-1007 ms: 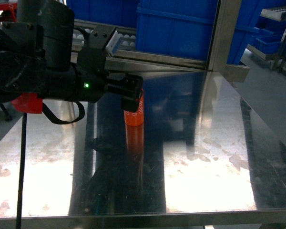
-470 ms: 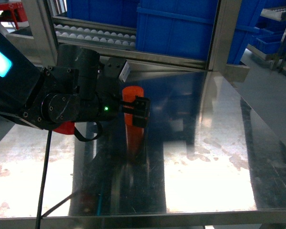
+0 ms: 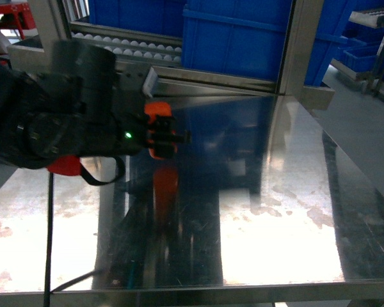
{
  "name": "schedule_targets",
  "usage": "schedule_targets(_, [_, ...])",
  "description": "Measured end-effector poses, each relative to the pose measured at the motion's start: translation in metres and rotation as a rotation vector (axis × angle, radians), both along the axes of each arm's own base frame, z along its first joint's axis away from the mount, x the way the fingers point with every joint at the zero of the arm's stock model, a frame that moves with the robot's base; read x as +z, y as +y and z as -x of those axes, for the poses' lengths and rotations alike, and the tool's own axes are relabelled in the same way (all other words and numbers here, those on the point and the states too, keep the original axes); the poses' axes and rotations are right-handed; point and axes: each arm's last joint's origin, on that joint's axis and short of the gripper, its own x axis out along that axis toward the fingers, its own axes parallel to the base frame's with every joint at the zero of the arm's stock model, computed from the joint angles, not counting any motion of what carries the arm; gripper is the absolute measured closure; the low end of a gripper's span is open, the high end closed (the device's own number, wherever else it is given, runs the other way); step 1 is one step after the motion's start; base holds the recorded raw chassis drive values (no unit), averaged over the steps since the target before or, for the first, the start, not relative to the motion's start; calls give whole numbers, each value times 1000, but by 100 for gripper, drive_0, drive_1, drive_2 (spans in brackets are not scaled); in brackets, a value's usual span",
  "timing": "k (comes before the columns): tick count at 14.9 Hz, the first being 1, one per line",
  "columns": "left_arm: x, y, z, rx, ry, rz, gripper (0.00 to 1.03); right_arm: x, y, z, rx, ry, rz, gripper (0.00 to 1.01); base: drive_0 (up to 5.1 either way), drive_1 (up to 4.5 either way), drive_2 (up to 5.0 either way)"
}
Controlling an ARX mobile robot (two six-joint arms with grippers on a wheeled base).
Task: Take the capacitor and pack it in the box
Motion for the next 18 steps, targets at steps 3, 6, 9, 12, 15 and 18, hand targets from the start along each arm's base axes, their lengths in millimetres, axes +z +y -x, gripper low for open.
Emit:
schedule_targets(3, [70, 40, 36, 119, -200, 29, 57, 0, 0, 0, 0, 0, 0, 3, 0, 0, 0])
schedule_targets(6, [98, 69, 88, 235, -295, 15, 58, 0, 0, 0, 1, -1, 0, 3, 0, 0, 0])
schedule_targets(9, [115, 87, 157, 332, -361, 8, 58, 0, 0, 0, 0, 0, 0, 3, 0, 0, 0])
schedule_targets(12, [122, 90, 212, 402, -404, -15, 58, 0, 0, 0, 0, 0, 0, 3, 0, 0, 0])
schedule_targets(15, [122, 88, 220, 406, -407, -15, 58, 0, 0, 0, 0, 0, 0, 3, 0, 0, 0])
schedule_targets(18, [116, 96, 231, 389, -455, 3, 58, 0, 0, 0, 0, -1, 0, 3, 0, 0, 0])
